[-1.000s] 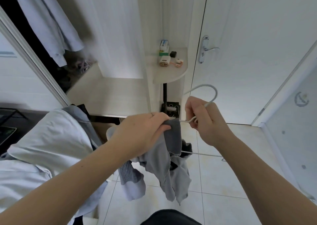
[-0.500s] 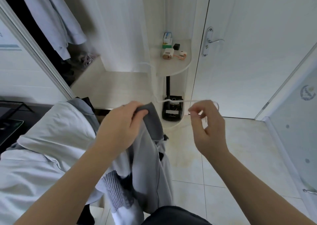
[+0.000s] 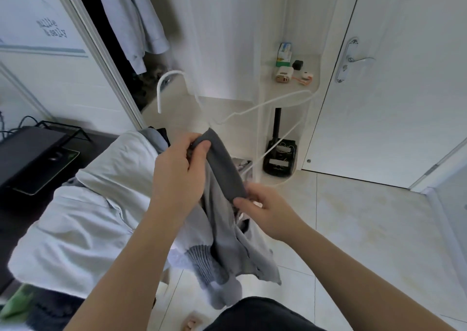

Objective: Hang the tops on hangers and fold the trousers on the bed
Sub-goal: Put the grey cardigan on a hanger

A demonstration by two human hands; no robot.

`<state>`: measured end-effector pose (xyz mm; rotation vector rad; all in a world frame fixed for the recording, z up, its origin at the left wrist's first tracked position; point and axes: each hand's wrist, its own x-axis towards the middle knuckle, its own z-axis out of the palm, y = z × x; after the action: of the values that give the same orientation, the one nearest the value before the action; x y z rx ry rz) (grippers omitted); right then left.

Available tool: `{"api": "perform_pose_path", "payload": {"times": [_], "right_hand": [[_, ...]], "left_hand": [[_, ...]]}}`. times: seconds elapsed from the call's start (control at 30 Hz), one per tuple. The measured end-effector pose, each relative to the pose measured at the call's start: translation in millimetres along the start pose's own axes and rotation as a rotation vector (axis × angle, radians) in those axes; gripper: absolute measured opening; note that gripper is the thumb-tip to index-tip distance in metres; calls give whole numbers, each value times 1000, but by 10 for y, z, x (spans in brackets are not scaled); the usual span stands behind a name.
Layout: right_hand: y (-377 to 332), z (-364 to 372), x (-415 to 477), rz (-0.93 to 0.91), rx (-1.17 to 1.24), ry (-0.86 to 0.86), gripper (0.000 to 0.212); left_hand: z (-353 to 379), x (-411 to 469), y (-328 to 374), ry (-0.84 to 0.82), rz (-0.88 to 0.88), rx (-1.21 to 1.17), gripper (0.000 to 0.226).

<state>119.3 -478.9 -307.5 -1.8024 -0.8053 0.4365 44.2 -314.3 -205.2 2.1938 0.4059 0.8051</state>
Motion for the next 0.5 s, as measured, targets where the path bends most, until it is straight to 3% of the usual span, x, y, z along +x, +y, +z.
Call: {"api": "perform_pose_path", "payload": {"times": [0.1,0.17,0.37,0.5], "right_hand": [[219,75,0,50,-208,-211,22],[387,70,44,87,-421,-255,31],[564,-273,177,45,-840,-236,26],[638,-608,203,11,-993,-139,18]], "left_hand": [[-108,2,-101,-8,-15,-37,11],[-186,20,-167,-30,-5,-55,11],[-310,12,-404,-194,-33,46,14],[-319,-33,-500,-297,-7,81,24]]}}
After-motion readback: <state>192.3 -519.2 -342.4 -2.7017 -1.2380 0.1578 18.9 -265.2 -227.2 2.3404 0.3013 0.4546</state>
